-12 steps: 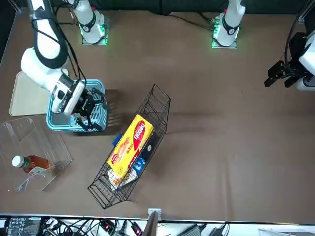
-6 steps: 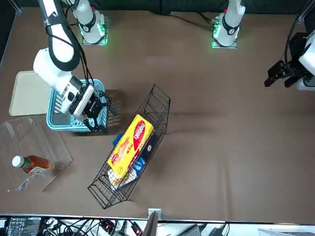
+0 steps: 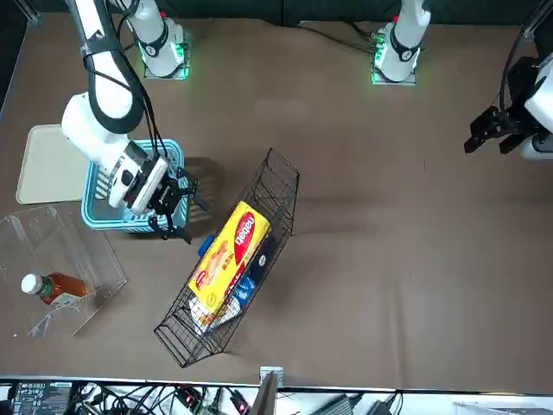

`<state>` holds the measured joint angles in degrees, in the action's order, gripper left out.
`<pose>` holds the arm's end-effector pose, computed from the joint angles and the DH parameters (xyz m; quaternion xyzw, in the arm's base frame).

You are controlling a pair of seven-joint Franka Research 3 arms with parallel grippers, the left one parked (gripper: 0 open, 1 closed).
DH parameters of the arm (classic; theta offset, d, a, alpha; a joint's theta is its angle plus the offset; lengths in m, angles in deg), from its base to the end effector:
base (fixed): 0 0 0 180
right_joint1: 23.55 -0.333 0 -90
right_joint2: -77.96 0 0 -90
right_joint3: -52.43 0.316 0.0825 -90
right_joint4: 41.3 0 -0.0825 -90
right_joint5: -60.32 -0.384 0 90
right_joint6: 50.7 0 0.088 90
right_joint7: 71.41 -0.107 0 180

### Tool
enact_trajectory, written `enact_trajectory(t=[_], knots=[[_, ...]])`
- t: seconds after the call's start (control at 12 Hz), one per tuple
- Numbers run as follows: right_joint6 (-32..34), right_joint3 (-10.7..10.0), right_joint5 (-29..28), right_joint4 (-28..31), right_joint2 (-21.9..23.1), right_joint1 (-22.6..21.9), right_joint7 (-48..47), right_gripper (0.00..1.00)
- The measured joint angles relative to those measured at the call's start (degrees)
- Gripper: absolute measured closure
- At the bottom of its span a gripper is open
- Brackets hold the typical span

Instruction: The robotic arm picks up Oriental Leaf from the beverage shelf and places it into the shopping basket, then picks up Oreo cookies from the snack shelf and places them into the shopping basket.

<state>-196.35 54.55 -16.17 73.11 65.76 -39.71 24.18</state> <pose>0.5902 0.1814 0.3816 -0.7962 -0.4036 -0.3701 0.2572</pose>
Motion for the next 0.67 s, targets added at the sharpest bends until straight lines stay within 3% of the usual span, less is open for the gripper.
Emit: enact_trajectory(t=[0.67], knots=[[-0.3,0.0,0.0,-5.6,-4.2,-0.3,0.0,0.0]])
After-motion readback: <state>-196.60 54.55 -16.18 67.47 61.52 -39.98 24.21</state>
